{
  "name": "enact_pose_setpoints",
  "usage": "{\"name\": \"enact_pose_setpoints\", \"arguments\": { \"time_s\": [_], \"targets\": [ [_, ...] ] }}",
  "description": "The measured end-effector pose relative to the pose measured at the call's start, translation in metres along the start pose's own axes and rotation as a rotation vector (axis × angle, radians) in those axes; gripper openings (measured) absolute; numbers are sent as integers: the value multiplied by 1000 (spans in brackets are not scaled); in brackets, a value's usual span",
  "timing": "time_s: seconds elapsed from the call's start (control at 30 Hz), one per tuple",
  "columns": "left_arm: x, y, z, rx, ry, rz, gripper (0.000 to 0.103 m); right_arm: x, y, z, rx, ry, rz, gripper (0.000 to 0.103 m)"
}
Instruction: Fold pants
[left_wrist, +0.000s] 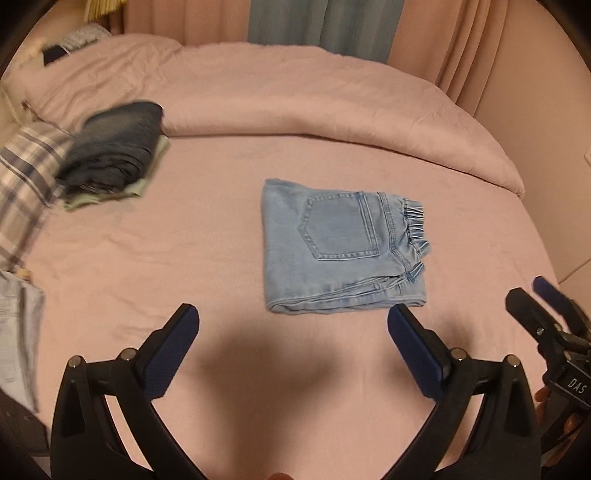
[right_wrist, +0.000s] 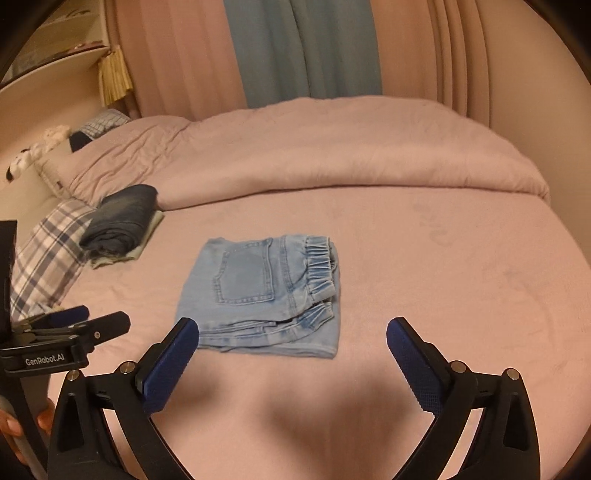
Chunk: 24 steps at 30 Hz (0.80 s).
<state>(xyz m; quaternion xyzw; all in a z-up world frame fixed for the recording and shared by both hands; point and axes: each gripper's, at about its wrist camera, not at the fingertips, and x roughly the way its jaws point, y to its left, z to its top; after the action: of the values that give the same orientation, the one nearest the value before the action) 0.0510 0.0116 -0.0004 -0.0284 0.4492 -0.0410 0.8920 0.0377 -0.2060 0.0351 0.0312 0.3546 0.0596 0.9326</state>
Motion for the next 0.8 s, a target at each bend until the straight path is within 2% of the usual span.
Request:
{"name": "enact_pose_setpoints", "arguments": {
  "time_s": [0.1, 0.2, 0.8],
  "targets": [
    [-20, -8, -8, 44, -40, 79, 102, -17, 9, -4, -18, -22, -28, 102],
    [-30, -12, -13, 70, -64, 101, 102, -27, 14, -6, -25, -40, -43, 102],
    [-38, -17, -23, 74, -67, 91, 102, -42, 33, -14, -62, -66, -56, 102]
  ]
}}
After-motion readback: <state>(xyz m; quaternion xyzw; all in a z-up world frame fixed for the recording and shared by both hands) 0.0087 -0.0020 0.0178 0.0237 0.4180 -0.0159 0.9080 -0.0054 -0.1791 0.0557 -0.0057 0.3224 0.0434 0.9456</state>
